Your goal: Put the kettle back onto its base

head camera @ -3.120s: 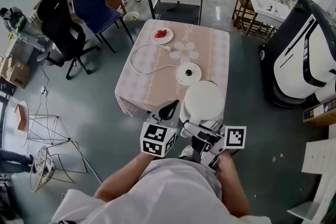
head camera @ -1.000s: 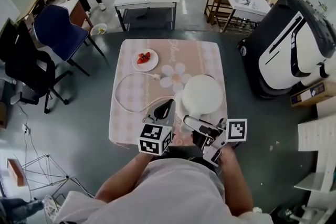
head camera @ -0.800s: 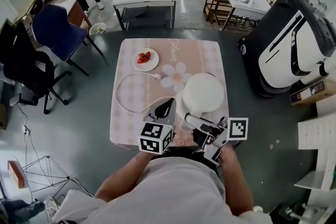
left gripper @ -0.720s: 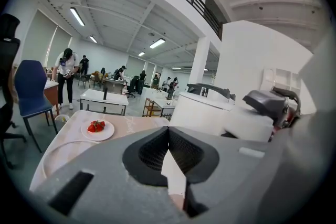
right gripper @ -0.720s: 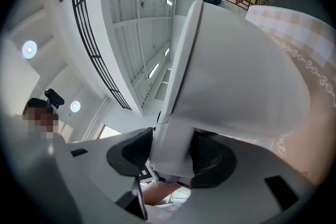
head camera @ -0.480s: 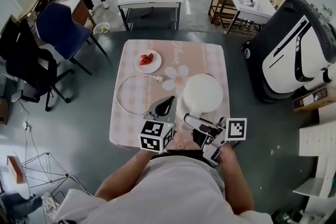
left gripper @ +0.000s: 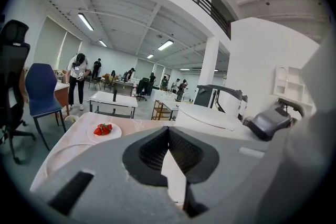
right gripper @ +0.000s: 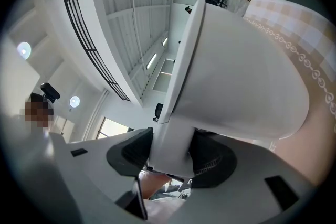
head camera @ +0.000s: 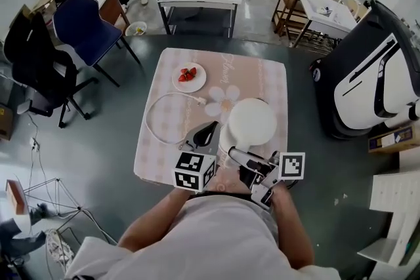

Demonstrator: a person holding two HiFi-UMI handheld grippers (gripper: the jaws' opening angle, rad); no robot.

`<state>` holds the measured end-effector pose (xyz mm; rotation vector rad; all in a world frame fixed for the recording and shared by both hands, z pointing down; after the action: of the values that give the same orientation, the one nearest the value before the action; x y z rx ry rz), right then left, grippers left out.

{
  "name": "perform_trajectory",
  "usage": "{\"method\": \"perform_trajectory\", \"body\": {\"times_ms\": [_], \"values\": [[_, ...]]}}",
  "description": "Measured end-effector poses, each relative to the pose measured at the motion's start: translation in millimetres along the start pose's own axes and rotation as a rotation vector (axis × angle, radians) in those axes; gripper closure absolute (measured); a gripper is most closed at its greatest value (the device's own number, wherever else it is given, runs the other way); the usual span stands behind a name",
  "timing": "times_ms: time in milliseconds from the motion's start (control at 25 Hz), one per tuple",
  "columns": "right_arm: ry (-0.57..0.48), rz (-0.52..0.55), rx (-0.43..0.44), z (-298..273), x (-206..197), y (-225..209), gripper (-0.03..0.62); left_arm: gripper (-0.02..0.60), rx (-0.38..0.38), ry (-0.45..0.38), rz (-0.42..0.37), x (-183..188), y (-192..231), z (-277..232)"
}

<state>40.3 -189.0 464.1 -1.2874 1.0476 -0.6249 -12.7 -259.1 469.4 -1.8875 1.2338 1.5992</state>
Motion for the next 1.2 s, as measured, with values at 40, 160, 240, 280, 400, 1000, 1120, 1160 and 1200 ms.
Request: {"method": "perform_trajectory", "body": {"times_ms": [40,160,240,280,400,1000,1120,1160,1200], "values": [[0.006,0.003,0.005,-1,1,0,0.405,0.575,0.006,0.002,0.002,0,1,-1],[0.016,0.005,0.020,-2,4,0,0.405,0.575,0.020,0.005,0.004,-2,2,-1],[0.018,0.000,0.024,-2,4,-2,0.405,0.574,0.028,0.005,0.006,-2,3,-2],[0.020,0.000,0.028,-2,5,-2,0.405,0.575,0.030,0.005,0.006,-3,3,-2],[0.029,-0.002,0.029,-2,6,-2,0.405,0.575,0.033,0.006,0.005,-2,2,-3],[0.046,0.012,-0.011,-6,-7,-5,0.404,0.575,0.027,-0.003,0.001,0,4,5],[0.062,0.030,-0.019,-7,-11,-8,0.404,0.575,0.032,-0.005,0.004,0,7,7],[0.062,0.035,-0.017,-7,-12,-8,0.404,0.575,0.031,-0.005,0.004,0,7,7],[0.061,0.037,-0.013,-7,-12,-7,0.404,0.575,0.031,-0.005,0.003,0,7,8]]}}
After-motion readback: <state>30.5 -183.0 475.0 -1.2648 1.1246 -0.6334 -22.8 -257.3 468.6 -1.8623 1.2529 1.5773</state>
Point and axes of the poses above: the fingertips, and each gripper's own axes: z backward along the fingers, y to its left, x out of its top, the point moved 1 cm from there along z, backward along the fingers, and after that the axes turned 1 degree about -y, right-handed, at the moved point
